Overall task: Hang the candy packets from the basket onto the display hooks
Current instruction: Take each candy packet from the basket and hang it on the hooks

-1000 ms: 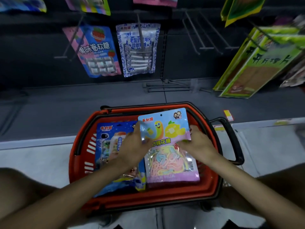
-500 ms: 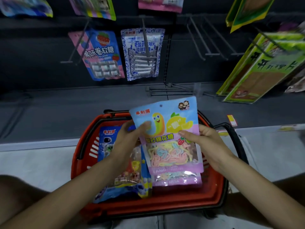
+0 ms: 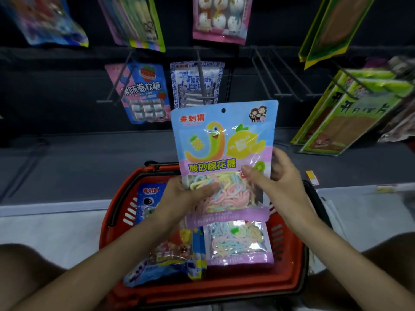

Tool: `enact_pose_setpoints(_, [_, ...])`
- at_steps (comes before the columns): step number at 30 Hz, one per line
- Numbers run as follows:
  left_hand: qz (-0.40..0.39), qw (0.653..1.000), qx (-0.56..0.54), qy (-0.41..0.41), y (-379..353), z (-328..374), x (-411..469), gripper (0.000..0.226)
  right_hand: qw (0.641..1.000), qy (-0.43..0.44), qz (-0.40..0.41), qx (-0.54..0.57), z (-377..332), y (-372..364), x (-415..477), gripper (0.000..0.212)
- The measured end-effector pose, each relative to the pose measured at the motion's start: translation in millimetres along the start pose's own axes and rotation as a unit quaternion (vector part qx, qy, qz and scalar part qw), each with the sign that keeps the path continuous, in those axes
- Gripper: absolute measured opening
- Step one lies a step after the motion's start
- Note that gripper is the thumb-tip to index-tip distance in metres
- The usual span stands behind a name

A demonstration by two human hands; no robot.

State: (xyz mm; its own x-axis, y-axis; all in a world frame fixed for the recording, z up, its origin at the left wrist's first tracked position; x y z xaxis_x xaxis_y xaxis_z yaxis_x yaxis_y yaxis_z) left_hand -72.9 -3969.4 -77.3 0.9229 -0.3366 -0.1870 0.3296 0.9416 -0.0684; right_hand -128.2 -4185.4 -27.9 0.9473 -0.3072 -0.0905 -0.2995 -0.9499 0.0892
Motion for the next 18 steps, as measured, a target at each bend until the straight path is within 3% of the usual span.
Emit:
enact_pose_setpoints(2, [0.013, 1.000, -0.011, -0.027, 2.3, 15.7, 0.1, 0.010, 0.998, 0.043, -0.011, -0.036, -6.0, -3.4, -7.2, 0.086])
enact_pose_setpoints(4, [0.018, 0.999, -0.027, -0.043, 4.0, 30.4, 2.1, 0.017, 0.994, 0.078, -0.022, -0.075, -11.9, -8.2, -12.2, 0.102])
enact_pose_setpoints(14, [0.067, 0.966, 0.111, -0.223, 20.0, 123.7, -17.7, 0.031, 0.972, 0.202, -0.013, -0.123, -81.5, -30.6, -27.0, 0.103])
enact_pose_setpoints(18, [0.110, 0.939, 0.152, -0.289, 27.8, 164.2, -31.2, 0.056, 0.964, 0.235, -0.008, -0.127, -119.8, -37.7, -26.0, 0.102])
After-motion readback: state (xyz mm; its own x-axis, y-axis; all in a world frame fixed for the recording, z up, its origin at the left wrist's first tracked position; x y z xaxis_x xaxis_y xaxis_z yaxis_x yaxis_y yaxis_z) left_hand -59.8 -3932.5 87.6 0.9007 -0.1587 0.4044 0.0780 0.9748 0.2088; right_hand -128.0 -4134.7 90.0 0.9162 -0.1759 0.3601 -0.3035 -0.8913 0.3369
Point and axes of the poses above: each hand's wrist, its own x-axis towards the middle knuckle, its own y-axis out of the back of the hand, z = x × y, the point moved 4 cm from there along x, towards the middle knuckle, and after that the axes turned 5 degrees about -y, right-handed, at the moved point
